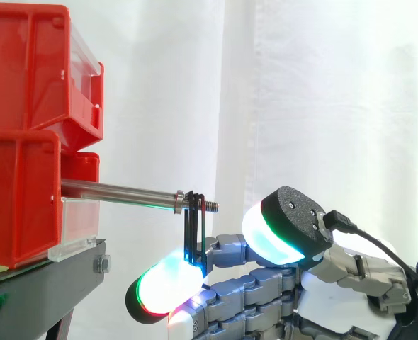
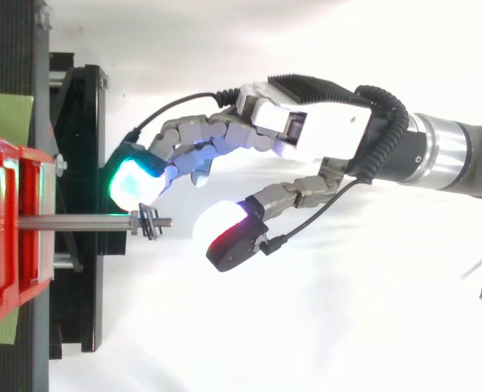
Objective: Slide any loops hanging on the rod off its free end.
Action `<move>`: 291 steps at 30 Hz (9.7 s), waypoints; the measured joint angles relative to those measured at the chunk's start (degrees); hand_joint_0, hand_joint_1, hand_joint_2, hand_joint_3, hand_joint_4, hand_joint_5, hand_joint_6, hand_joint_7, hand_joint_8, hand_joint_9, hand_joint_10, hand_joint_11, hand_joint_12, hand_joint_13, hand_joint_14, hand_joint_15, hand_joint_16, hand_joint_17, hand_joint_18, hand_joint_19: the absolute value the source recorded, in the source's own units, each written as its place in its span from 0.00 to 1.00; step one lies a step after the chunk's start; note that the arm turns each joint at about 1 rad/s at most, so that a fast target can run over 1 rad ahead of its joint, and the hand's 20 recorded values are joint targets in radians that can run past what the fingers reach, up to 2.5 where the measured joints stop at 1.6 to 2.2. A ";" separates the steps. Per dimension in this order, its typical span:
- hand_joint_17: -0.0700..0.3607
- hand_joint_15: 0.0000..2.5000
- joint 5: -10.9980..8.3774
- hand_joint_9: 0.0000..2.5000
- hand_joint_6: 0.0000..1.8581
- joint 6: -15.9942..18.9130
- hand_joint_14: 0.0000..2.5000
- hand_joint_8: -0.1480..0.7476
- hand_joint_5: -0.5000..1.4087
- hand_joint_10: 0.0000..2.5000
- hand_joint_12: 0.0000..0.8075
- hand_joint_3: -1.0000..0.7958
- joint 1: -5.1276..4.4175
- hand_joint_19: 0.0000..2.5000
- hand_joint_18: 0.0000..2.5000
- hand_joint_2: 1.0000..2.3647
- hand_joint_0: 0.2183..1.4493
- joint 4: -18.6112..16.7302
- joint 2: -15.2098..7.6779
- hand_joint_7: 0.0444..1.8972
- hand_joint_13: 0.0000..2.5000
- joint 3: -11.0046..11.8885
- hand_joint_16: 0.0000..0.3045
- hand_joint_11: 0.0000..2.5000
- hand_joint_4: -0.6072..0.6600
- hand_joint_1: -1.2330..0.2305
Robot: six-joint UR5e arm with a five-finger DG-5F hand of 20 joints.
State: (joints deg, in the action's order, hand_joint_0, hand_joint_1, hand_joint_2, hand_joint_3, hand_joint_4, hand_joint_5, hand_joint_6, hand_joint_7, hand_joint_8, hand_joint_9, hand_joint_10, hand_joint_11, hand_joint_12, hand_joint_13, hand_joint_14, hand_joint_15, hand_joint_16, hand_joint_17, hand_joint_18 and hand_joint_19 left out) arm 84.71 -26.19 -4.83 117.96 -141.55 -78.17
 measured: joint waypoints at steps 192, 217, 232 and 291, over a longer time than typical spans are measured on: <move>0.45 0.14 -5.64 0.32 0.50 11.57 0.00 0.51 0.15 0.01 0.46 0.40 -1.89 0.30 0.40 0.01 0.39 46.74 15.29 0.58 0.36 3.98 0.18 0.22 0.55 0.29; 0.45 0.14 -8.29 0.37 0.48 17.70 0.01 0.53 0.18 0.01 0.46 0.34 -3.21 0.32 0.41 0.01 0.32 53.01 15.26 0.66 0.38 5.58 0.18 0.21 0.59 0.40; 0.46 0.15 -9.38 0.41 0.46 17.75 0.00 0.51 0.20 0.01 0.46 0.39 -3.87 0.33 0.42 0.01 0.30 53.07 15.26 0.65 0.40 5.57 0.19 0.20 0.57 0.48; 0.46 0.15 -9.48 0.42 0.47 17.75 0.00 0.55 0.20 0.01 0.47 0.37 -4.04 0.33 0.42 0.01 0.31 53.07 15.25 0.68 0.40 5.57 0.19 0.21 0.61 0.46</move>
State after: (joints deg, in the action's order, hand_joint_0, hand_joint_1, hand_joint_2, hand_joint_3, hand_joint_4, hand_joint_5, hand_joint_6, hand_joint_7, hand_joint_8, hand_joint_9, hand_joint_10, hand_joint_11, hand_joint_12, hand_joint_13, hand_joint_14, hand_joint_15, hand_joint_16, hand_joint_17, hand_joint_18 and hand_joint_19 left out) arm 75.23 -8.44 -8.88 171.04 -126.30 -72.60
